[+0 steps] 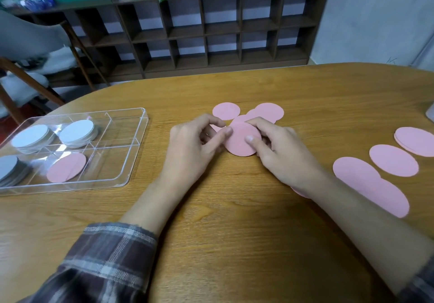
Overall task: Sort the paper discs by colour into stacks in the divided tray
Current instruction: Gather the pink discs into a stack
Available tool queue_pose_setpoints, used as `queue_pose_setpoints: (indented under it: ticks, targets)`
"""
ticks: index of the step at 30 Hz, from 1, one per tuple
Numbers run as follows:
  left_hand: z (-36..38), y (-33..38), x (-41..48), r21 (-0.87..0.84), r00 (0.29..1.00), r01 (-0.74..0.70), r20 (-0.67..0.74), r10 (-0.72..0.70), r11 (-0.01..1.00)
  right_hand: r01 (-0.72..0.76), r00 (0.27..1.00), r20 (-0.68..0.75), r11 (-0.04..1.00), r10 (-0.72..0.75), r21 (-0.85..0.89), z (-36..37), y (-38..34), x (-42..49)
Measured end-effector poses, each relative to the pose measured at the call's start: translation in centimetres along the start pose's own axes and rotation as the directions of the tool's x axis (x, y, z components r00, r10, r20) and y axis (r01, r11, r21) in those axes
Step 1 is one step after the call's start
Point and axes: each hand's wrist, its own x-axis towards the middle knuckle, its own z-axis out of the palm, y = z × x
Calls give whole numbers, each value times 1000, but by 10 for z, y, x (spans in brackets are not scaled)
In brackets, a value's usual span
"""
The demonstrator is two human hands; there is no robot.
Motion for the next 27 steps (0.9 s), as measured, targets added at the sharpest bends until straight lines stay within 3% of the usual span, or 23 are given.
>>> queue_pose_setpoints:
  ticks: [3,7,15,23,27]
  targets:
    - [-4,-17,4,239,996,-42,83,22,970,-17,999,-37,998,15,-62,-3,4,2]
    - [-5,-27,3,413,955,57,243,-170,909,-69,992,-110,993,58,-93,-6,9,4]
    - [-13,-25,5,442,969,-67,244,-48,894,-104,985,-147,990,90,-92,-7,9,5]
    - [-9,-19,5,403,992,-122,80,98,907,-104,985,-142,993,96,-51,-8,6,5]
    - [-6,-10,4,222,990,-130,-23,138,966,-92,987,-135,995,85,-43,-7,6,5]
